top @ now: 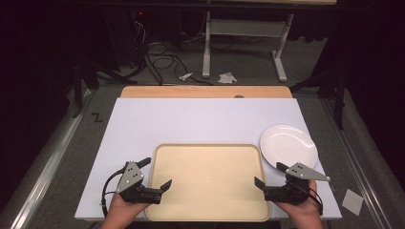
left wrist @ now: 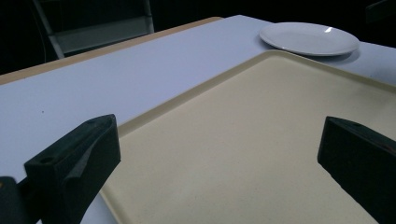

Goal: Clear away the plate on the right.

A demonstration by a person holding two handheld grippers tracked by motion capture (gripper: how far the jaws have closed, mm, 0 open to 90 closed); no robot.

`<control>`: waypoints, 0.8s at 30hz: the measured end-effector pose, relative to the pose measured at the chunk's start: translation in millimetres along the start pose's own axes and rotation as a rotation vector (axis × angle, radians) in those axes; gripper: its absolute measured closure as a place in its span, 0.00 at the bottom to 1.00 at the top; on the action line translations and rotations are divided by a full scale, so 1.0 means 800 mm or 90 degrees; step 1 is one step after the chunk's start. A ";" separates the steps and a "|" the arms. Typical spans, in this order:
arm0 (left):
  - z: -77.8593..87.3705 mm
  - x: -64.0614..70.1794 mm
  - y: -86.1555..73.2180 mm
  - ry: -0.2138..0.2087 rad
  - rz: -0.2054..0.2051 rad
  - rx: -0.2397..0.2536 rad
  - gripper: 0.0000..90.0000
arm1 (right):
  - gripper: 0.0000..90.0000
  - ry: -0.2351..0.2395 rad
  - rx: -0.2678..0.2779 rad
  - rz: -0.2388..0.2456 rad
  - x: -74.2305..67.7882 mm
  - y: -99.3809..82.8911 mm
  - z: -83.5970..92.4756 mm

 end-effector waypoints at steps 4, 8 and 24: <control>-0.001 0.000 -0.001 -0.005 0.003 0.001 0.01 | 0.00 -0.003 -0.001 -0.002 0.002 0.000 0.000; -0.002 0.001 -0.002 -0.007 0.000 -0.006 0.01 | 0.00 -0.003 0.001 -0.004 0.003 0.000 0.000; -0.002 -0.001 -0.003 0.005 -0.004 -0.009 0.01 | 0.00 -0.007 0.001 -0.006 0.005 0.001 0.000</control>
Point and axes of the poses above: each handheld gripper's, and its own axes: z roughly backward along the jaws, y roughly out of its top, x roughly to its right, the point moved 2 cm from there along -z, roughly forward along the jaws, and after that the axes turned 3 degrees about y, right-handed, at the moved point
